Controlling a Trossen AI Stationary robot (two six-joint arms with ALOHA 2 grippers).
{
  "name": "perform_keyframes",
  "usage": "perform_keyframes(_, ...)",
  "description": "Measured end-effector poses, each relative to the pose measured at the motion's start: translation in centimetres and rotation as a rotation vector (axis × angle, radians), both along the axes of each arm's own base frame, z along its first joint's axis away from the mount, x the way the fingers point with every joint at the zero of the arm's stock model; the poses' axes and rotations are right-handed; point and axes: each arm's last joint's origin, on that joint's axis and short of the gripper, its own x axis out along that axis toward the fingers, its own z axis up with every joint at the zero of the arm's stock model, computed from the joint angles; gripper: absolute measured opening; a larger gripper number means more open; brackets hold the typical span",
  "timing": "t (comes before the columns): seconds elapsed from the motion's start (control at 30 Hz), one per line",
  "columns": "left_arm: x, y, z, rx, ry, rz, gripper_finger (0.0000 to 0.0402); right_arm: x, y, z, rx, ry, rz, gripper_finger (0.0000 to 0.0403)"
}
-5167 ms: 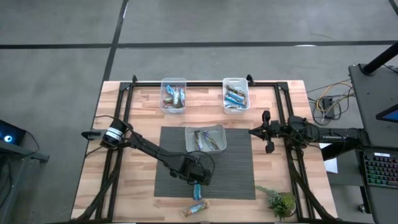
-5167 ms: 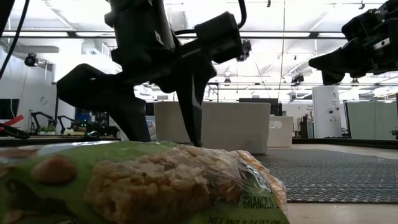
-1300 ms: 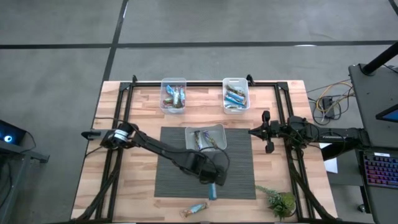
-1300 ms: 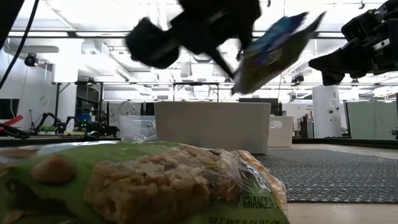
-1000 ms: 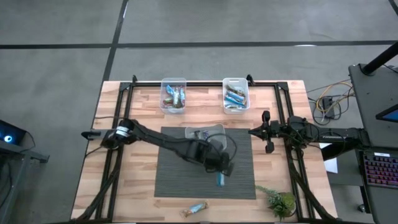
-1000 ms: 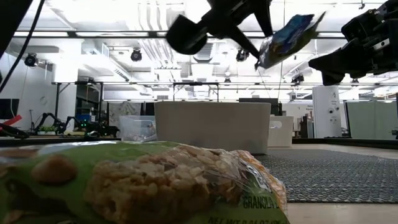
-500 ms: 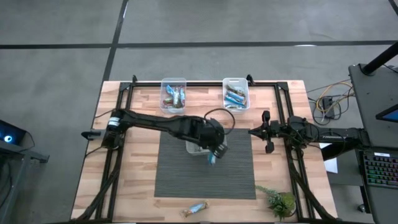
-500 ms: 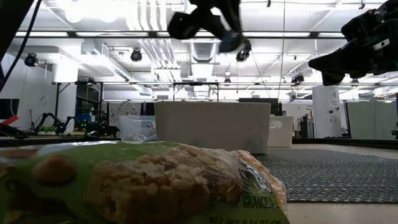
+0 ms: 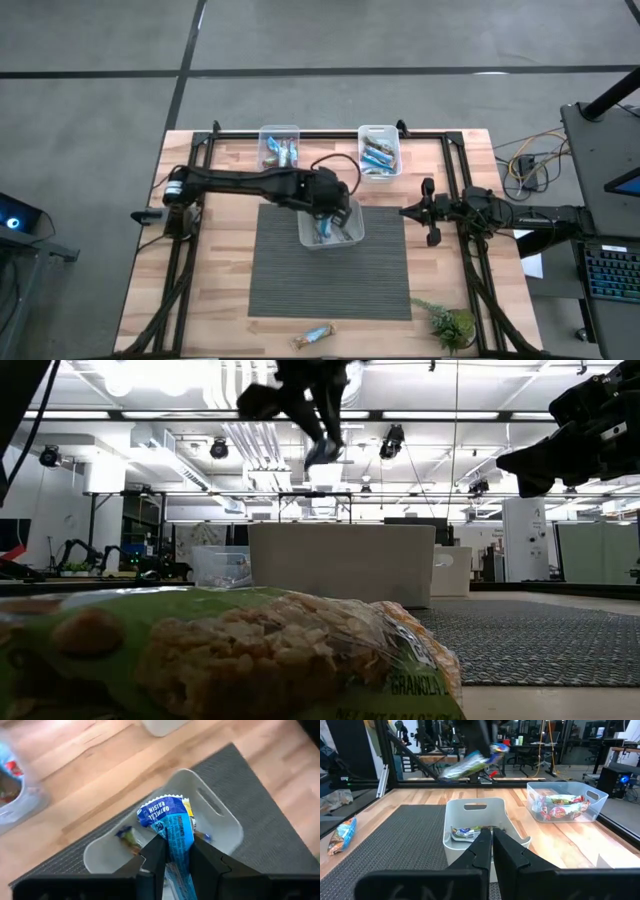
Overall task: Pick and place Granola Bars by type
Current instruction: Put the blue granola bar into the gray bin
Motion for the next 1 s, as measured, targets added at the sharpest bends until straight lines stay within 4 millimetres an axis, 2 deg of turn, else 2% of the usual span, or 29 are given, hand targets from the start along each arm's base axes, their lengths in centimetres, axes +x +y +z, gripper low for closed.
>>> perform_keyframes(0.27, 0.1, 1.8, -2.9, -0.085, 0.037, 0.115, 0.0059, 0.0, 0.0, 0.0, 0.000, 0.000, 0.000, 0.0009)
perform_keyframes(0.57, 0.3, 2.3, -5.6, -0.228, 0.019, 0.239, 0.0059, 0.0, 0.0, 0.0, 0.000, 0.001, 0.000, 0.0009)
perform_keyframes(0.8, 0.1, 2.2, -6.8, -0.291, 0.032, 0.277, 0.0059, 0.0, 0.0, 0.0, 0.000, 0.001, 0.000, 0.0009)
perform_keyframes(1.0, 0.1, 2.4, -7.0, -0.293, 0.036, 0.287, 0.0059, 0.0, 0.0, 0.0, 0.000, 0.001, 0.000, 0.0009)
